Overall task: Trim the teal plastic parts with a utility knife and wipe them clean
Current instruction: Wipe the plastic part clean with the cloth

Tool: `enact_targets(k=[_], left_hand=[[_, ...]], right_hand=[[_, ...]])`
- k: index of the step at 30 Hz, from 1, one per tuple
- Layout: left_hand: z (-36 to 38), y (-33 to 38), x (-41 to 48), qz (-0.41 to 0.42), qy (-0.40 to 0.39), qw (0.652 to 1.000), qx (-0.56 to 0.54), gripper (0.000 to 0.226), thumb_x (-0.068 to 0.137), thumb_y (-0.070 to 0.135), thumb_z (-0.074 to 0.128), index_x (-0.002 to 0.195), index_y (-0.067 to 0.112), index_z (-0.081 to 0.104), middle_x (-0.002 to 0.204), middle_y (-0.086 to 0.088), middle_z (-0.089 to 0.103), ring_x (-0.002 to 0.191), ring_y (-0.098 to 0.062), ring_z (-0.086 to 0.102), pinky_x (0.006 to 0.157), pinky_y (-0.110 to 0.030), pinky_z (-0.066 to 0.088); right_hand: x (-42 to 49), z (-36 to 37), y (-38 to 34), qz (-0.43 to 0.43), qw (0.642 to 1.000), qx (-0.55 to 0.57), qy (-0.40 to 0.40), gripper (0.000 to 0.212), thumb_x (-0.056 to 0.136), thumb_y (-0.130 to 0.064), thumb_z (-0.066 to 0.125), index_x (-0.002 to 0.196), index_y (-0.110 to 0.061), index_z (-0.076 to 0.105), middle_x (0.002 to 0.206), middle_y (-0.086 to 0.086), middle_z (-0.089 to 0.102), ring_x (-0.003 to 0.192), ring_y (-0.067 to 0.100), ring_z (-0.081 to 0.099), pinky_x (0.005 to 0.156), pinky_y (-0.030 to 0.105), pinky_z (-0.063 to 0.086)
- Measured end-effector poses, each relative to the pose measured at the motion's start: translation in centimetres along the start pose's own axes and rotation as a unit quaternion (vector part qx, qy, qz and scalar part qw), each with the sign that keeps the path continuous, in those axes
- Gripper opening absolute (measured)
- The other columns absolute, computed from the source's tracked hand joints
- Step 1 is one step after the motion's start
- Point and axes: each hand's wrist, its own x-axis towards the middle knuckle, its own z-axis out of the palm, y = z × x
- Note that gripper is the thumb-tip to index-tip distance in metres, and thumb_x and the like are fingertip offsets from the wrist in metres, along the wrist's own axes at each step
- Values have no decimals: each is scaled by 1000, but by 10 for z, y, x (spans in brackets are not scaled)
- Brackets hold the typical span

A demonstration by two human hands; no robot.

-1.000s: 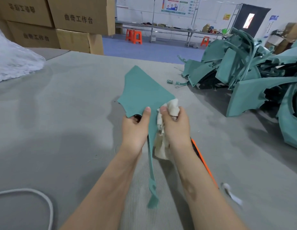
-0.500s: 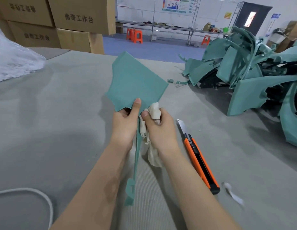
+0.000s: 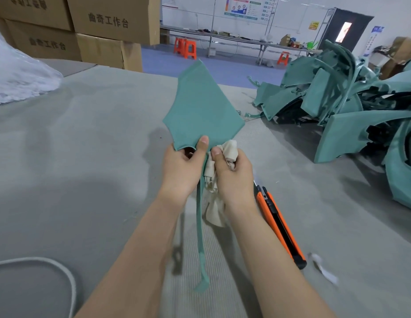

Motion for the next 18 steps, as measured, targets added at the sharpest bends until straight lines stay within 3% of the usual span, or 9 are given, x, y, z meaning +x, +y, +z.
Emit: enact_targets(k=[4, 8, 10, 12, 14, 16, 18], left_hand=[[5, 0, -11, 17, -8, 996, 82, 19, 91, 20, 63, 77, 32, 57, 87, 7, 68, 88, -12, 66, 83, -28, 51], [6, 1, -9, -27, 24, 999, -9, 16, 93, 16, 61, 81, 25, 62, 73, 22, 68, 71, 10, 63, 66, -8, 47], [1, 1, -6, -48, 62, 995, -58, 15, 94, 15, 60, 82, 25, 64, 73, 22, 69, 73, 8, 65, 66, -9, 48], [-4, -1, -4, -73, 102, 987, -102, 14, 94, 15, 60, 84, 23, 65, 80, 16, 71, 80, -4, 68, 74, -20, 52], [-6, -2, -3, -79, 139, 981, -110, 14, 94, 15, 60, 83, 23, 64, 78, 15, 69, 76, -4, 67, 75, -24, 52], [-5, -3, -1, -71, 159, 981, -82, 10, 93, 18, 61, 85, 23, 63, 78, 16, 68, 73, 0, 65, 74, -22, 51], [-4, -3, -1, -58, 162, 983, -70, 8, 93, 19, 62, 85, 22, 64, 78, 16, 66, 70, 5, 63, 72, -16, 50]], right_hand=[[16, -16, -6, 24, 996, 35, 74, 18, 95, -29, 62, 88, -12, 59, 78, 3, 64, 72, 17, 59, 73, 39, 51], [20, -29, -8, 22, 992, 54, 110, 22, 95, -27, 61, 91, -5, 56, 87, 15, 63, 78, 21, 59, 83, 45, 52], [19, -33, -11, 31, 992, 79, 98, 18, 96, -26, 60, 91, -9, 54, 87, 12, 61, 80, 20, 59, 81, 43, 52], [16, -33, -16, 55, 992, 102, 59, 17, 95, -26, 61, 98, -10, 56, 89, 8, 64, 79, 17, 63, 73, 34, 54], [10, -30, -21, 69, 994, 85, -27, 18, 95, -24, 62, 103, -9, 62, 88, 5, 70, 74, 13, 67, 63, 25, 55], [2, -23, -23, 78, 986, 50, -138, 13, 94, -19, 62, 102, -9, 68, 91, 6, 75, 79, 15, 70, 70, 27, 57], [-6, -14, -21, 71, 977, 44, -196, 17, 94, -12, 62, 110, -5, 66, 103, 10, 73, 90, 17, 69, 82, 31, 55]])
